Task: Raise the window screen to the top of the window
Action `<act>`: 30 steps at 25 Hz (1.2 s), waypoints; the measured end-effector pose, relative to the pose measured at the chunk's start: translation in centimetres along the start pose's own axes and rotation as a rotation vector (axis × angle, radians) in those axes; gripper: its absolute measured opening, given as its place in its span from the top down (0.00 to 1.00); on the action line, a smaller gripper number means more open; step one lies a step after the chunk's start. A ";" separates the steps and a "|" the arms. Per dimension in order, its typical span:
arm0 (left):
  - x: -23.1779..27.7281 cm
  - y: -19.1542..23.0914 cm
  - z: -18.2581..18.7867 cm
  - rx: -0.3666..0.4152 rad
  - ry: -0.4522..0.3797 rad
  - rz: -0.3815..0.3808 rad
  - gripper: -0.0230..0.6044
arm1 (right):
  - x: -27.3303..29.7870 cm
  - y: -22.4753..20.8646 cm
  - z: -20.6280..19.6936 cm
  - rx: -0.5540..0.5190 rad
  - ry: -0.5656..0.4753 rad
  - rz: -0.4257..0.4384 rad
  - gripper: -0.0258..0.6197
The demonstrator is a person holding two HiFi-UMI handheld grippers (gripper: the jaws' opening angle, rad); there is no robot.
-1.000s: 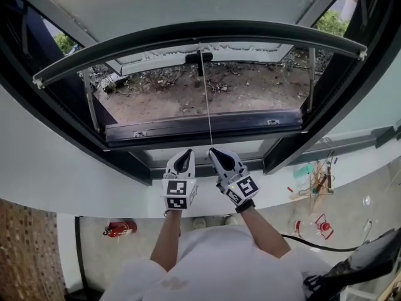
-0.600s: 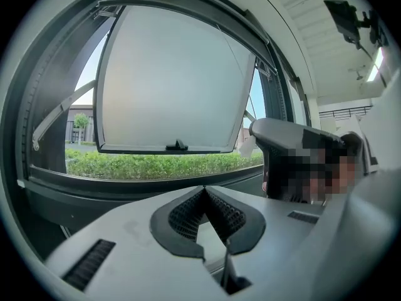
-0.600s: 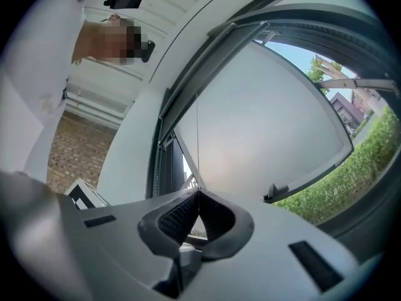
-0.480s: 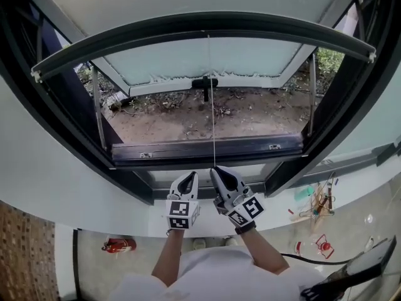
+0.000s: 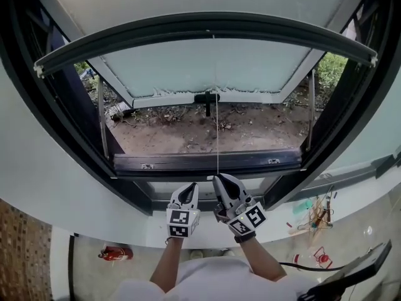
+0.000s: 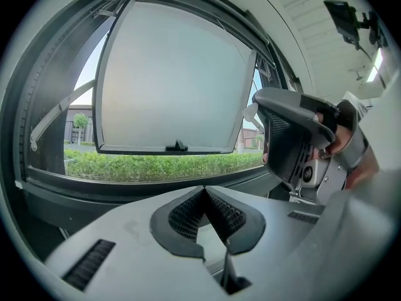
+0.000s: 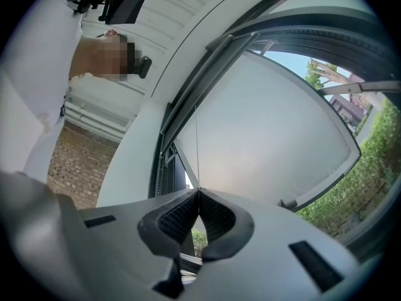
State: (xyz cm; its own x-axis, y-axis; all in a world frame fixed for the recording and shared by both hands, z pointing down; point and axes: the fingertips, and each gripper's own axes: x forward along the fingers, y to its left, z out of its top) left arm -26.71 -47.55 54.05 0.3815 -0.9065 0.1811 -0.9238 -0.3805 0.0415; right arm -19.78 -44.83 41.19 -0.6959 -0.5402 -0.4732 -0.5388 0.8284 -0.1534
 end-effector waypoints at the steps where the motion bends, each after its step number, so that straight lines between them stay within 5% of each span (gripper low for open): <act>1: -0.1 0.0 0.2 -0.001 -0.002 -0.003 0.96 | 0.1 0.2 0.3 0.001 -0.004 -0.001 0.96; 15: -0.9 -0.2 5.8 -0.008 -0.087 -0.014 0.96 | 3.0 -0.7 2.9 0.013 -0.017 0.011 0.96; 30: -1.4 0.2 4.1 -0.038 -0.061 0.002 0.96 | 3.5 1.0 7.1 0.026 -0.114 0.061 0.96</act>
State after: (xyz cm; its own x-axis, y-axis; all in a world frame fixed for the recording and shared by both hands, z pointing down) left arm -27.36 -47.10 49.80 0.3799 -0.9172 0.1205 -0.9246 -0.3726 0.0789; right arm -19.36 -44.81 33.22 -0.6678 -0.4692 -0.5778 -0.4834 0.8637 -0.1426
